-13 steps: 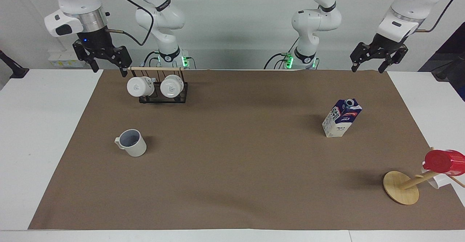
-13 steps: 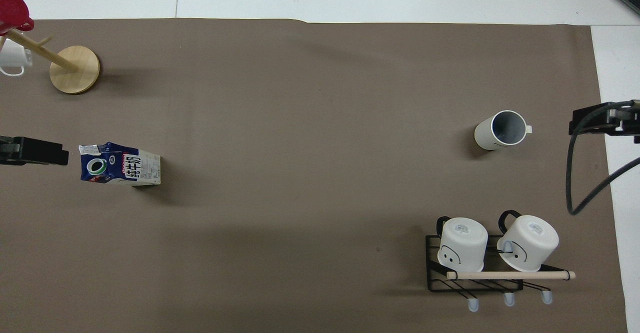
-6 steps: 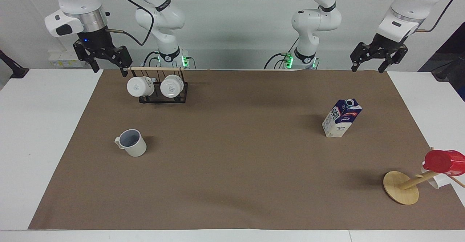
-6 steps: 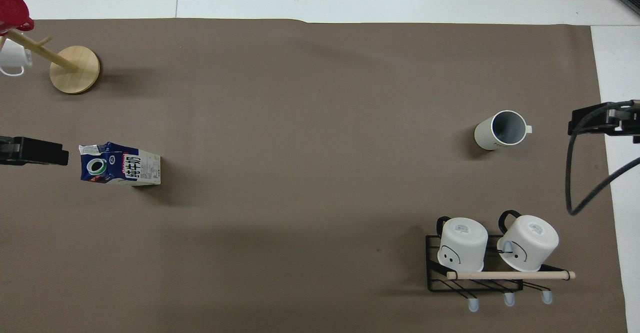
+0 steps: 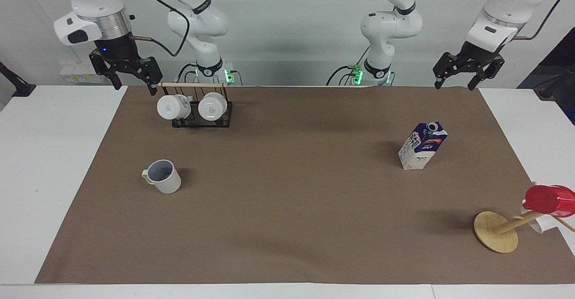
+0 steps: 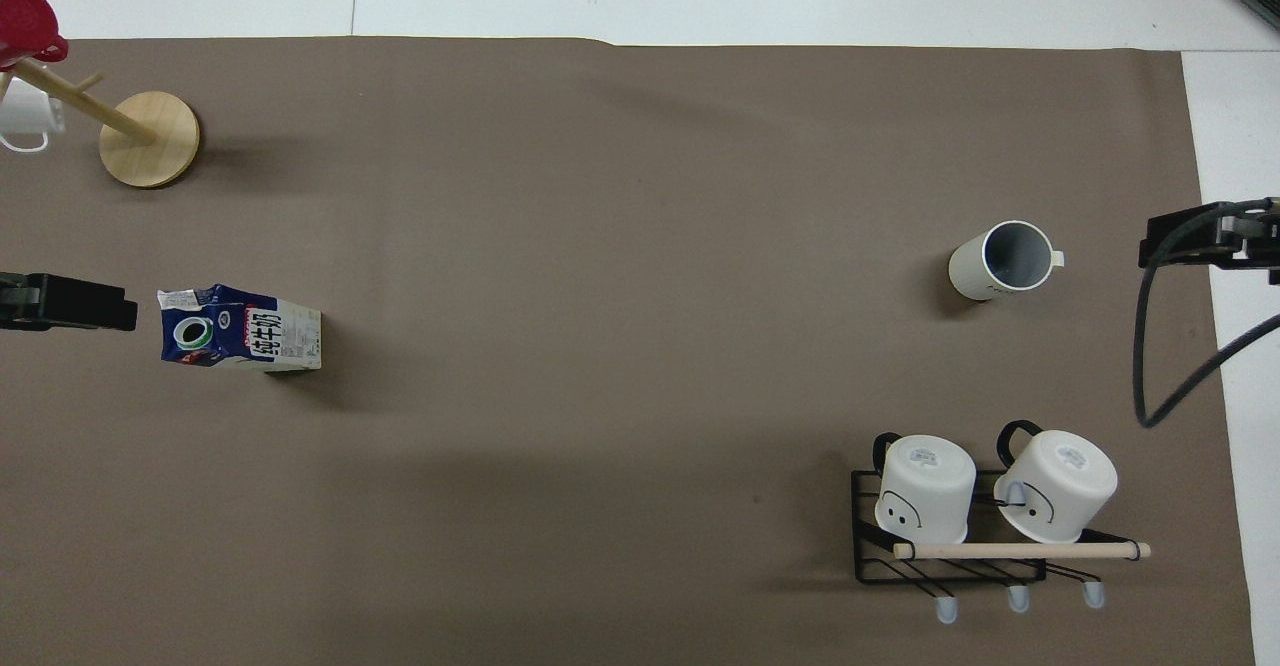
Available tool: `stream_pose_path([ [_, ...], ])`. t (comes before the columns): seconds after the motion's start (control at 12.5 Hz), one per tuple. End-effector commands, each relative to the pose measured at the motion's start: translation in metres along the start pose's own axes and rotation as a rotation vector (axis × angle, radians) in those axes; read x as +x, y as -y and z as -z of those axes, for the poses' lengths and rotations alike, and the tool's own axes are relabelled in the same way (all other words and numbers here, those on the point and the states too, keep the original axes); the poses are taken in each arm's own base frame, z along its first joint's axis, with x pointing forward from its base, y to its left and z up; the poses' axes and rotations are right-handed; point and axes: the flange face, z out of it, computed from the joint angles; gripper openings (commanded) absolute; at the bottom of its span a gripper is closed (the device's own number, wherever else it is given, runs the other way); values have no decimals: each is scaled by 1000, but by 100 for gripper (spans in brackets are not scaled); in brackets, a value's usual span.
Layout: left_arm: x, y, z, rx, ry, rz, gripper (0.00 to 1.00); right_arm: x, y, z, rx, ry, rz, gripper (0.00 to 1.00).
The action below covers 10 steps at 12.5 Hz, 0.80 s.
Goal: Place cup and milk on table
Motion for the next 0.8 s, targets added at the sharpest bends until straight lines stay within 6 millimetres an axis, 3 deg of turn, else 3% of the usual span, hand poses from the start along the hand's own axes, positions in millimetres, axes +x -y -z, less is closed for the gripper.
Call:
stream_pose_path([
  [0.0,-3,0,5,18,7,9,100,6,-5,-1,7,-9,19,100],
  [0.4,-3,0,5,18,7,7,100,38,3,-34,24,-51,27,100],
  [0.72,-3,0,5,18,7,9,100,62,10,-76,39,-43,31,100],
])
